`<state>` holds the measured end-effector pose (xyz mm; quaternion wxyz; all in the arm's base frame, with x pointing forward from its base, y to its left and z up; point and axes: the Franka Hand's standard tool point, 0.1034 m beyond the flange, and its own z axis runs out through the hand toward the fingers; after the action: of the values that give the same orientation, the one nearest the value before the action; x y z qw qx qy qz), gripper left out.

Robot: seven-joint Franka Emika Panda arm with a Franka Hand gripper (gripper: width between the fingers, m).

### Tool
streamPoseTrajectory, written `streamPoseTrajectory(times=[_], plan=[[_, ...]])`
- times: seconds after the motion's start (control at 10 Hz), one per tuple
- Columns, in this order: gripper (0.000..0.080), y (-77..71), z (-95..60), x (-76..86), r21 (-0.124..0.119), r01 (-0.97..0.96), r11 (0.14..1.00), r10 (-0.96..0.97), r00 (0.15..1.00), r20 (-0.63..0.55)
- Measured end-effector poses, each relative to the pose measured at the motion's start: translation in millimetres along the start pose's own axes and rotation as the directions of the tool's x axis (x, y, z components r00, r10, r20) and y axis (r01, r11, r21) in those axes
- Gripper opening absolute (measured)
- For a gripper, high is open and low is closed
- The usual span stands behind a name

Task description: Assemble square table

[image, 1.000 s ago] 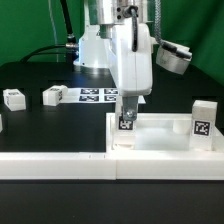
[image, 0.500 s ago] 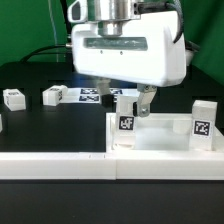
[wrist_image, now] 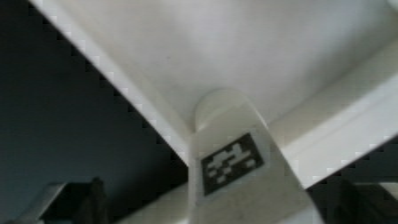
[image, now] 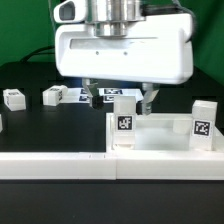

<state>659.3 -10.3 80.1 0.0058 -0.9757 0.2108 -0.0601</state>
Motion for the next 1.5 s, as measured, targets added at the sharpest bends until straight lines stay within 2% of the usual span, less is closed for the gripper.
streamPoseTrajectory(times=[0.2, 0.4, 0.6, 0.7, 0.8, 1.1, 1.2, 1.3, 1.5], plan=[[0.0649, -2.3, 0.3, 0.5, -0.003, 0.204, 0.979, -0.204, 0.979, -0.010], [0.0649, -0.1, 0.4, 3.2, -0.008, 0.287, 0.958, -0.287, 0.957, -0.029], [0.0378, -0.3, 0.5, 3.1, -0.006, 0.254, 0.967, -0.254, 0.967, -0.029], [0.0378, -0.6, 0.5, 3.0, -0.004, 0.223, 0.975, -0.223, 0.974, -0.029], [0.0290, -0.8, 0.5, 2.9, -0.001, 0.162, 0.987, -0.162, 0.986, -0.029], [0.0290, -2.9, 0.3, 2.1, 0.008, -0.053, 0.999, 0.053, 0.998, -0.028], [0.0290, -5.8, 0.2, -0.2, 0.009, -0.235, 0.972, 0.235, 0.972, -0.015], [0.0290, -5.7, 1.7, 0.1, 0.014, -0.398, 0.917, 0.398, 0.918, 0.005], [0.0290, -8.4, 2.5, -0.9, 0.012, -0.675, 0.738, 0.674, 0.737, 0.048]])
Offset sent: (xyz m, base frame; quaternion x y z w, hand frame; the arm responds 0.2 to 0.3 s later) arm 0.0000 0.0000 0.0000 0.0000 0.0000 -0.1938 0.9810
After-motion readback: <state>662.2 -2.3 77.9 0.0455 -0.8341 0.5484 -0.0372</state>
